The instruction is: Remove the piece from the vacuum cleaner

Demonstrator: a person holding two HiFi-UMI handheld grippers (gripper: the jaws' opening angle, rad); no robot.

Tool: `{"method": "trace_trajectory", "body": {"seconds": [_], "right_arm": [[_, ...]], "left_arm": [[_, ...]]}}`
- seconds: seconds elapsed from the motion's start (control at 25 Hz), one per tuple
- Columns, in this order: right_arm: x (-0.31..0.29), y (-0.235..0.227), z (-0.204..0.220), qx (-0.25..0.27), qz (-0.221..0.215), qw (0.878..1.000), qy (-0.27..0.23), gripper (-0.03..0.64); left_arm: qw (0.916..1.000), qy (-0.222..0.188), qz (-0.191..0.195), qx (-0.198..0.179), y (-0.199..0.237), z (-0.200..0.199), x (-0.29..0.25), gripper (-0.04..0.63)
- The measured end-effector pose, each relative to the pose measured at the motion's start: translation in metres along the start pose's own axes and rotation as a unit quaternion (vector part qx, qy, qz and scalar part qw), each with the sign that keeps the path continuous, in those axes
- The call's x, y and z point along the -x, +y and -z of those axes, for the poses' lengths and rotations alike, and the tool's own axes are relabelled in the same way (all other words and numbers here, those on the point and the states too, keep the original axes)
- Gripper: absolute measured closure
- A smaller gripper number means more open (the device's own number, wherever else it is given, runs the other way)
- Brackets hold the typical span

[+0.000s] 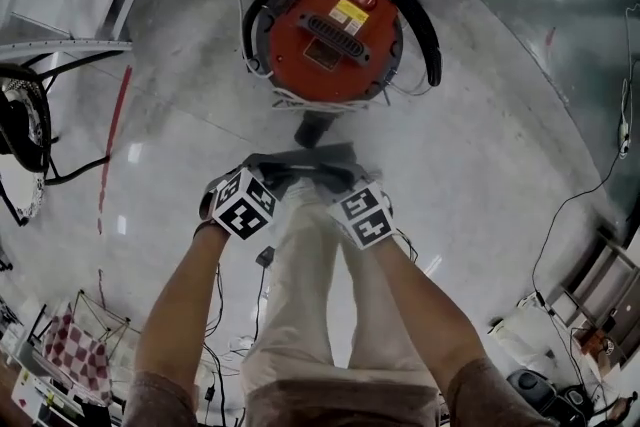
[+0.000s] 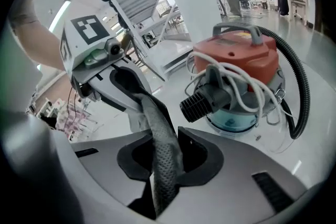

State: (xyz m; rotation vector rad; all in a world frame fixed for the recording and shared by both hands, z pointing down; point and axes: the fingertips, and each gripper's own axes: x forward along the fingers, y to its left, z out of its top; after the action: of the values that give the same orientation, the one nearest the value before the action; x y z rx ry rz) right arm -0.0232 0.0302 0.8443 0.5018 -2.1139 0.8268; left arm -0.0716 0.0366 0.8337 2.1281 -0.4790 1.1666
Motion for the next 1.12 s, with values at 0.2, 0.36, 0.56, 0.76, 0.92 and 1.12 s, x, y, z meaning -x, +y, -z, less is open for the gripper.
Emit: {"method": "trace_trajectory", "body": {"seconds": [0.2,0.36,0.56,0.76,0.92,1.12], "right_arm": [[0.06,0.012,-0.031,-0.004,0.001,1.0,-0.025,0.552],[0.123,0.026,-0.061,0.012,-0.006,0.999,-0.036,0.552],[0.203,0.034,-0.117,0.03,-0.006,0.997,-0.064,0.551],[0.272,0.049,-0.183,0.06,-0.002,0.992,-0.113,0.551],[0.331,0.066,-0.223,0.093,0.005,0.985,-0.142,0.549],[0.391,0.089,-0.267,0.097,-0.017,0.982,-0.164,0.54]], "left_arm": [[0.9997,-0.023,-0.006,0.0,-0.029,-0.038,0.048,0.531],[0.9989,-0.043,-0.015,-0.005,-0.059,-0.076,0.098,0.531],[0.9949,-0.093,-0.037,-0.002,-0.082,-0.14,0.169,0.526],[0.9876,-0.135,-0.074,-0.031,-0.094,-0.197,0.248,0.526],[0.9824,-0.161,-0.078,-0.055,-0.117,-0.233,0.305,0.526],[0.9729,-0.201,-0.067,-0.092,-0.14,-0.273,0.371,0.523]]}}
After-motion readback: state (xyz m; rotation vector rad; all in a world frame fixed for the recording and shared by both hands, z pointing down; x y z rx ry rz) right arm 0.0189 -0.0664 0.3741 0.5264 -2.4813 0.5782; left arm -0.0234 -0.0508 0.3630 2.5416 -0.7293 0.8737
